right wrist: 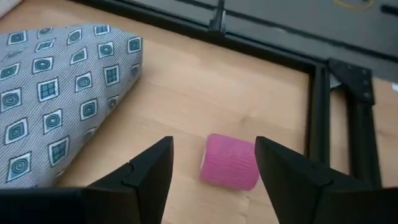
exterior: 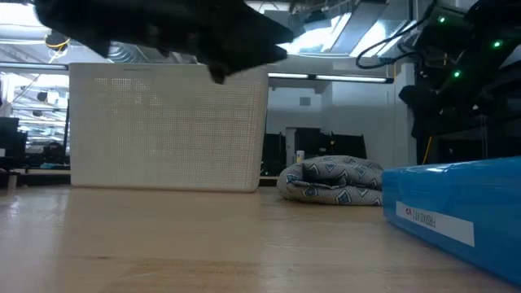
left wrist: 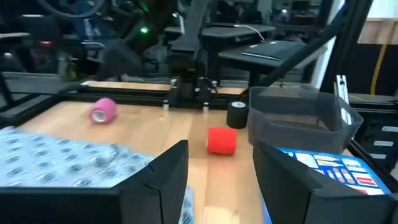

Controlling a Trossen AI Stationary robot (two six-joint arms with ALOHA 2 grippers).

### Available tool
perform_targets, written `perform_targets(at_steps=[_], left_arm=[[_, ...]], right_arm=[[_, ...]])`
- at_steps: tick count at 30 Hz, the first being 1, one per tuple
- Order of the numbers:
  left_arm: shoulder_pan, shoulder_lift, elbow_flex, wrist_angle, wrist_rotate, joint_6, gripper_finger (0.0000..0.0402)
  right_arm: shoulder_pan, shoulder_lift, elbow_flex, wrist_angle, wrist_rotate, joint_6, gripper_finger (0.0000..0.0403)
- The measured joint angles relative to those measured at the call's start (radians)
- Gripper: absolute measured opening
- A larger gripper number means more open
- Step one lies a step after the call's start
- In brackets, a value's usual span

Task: Pick & place medical supplies in basket/bin
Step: Put the pink bandage into the black bin

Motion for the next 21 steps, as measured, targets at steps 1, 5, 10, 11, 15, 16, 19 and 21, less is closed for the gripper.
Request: perform_targets(at_steps=[1, 5, 10, 11, 15, 16, 19, 21], left_arm=[[-0.013, -0.020, -0.018, 0.006, -0.015, 0.000, 0.0174], [-0.061, -0.082, -0.077, 0.014, -0.073, 0.008, 0.0171], [-0.088, -0.129, -0.091, 0.015, -0.083, 0.015, 0.0171], [-0.093, -0.131, -0.089, 0.018, -0.081, 0.018, 0.0171], [-0.111, -0.134, -0.088, 0.016, -0.079, 0.022, 0.0171], [-0.114, -0.134, -0.088, 0.012, -0.078, 0.018, 0.0171], [-0.124, -0.134, -0.088, 0.008, -0.079, 0.011, 0.0171], [-0.130, -0.134, -0.088, 0.005, -0.081, 0.010, 0.0171]], right_arm=[[-0.020, 0.000, -0.006, 0.012, -0.025, -0.007, 0.0234], [-0.109, 0.000, -0.030, 0.059, -0.106, -0.043, 0.0246], [-0.218, 0.000, -0.050, 0.109, -0.179, -0.088, 0.0258], [-0.240, 0.000, -0.053, 0.119, -0.193, -0.097, 0.0261], [-0.306, 0.012, -0.070, 0.172, -0.269, -0.153, 0.0273], [-0.317, 0.020, -0.073, 0.185, -0.287, -0.168, 0.0275], [-0.340, 0.056, -0.082, 0.224, -0.333, -0.225, 0.0283], [-0.355, 0.092, -0.083, 0.234, -0.339, -0.238, 0.0288]])
